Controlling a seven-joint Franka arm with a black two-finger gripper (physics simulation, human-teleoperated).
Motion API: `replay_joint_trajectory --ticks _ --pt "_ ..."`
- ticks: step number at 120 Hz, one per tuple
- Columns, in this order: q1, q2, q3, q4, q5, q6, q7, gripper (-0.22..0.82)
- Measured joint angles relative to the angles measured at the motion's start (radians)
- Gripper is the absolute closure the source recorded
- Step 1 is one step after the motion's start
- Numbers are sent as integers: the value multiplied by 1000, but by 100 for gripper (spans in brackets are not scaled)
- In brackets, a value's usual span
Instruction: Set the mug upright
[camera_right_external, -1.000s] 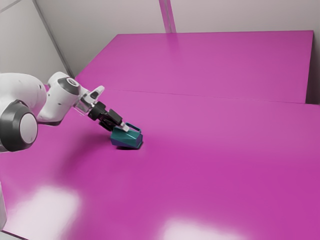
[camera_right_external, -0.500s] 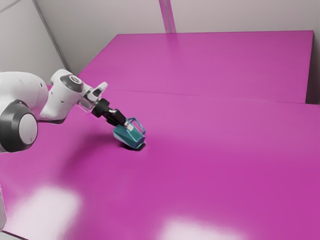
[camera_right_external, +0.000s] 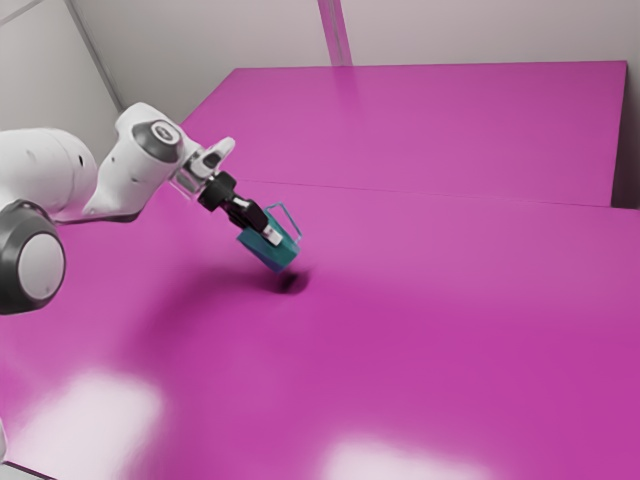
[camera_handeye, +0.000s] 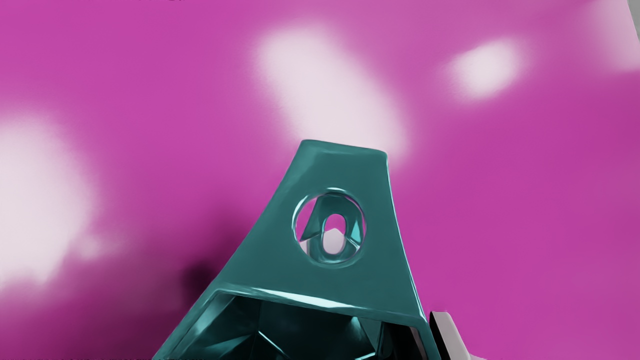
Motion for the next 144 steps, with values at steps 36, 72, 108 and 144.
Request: replay_joint_trajectory --ticks 36,72,108,144 --pt "-130 -121 5 -101 324 115 -115 78" --pt "-211 -282 5 -335 628 255 -307 78" --pt "-257 -365 6 -467 766 325 -493 78" --pt "-280 -399 6 -547 808 346 -642 78"
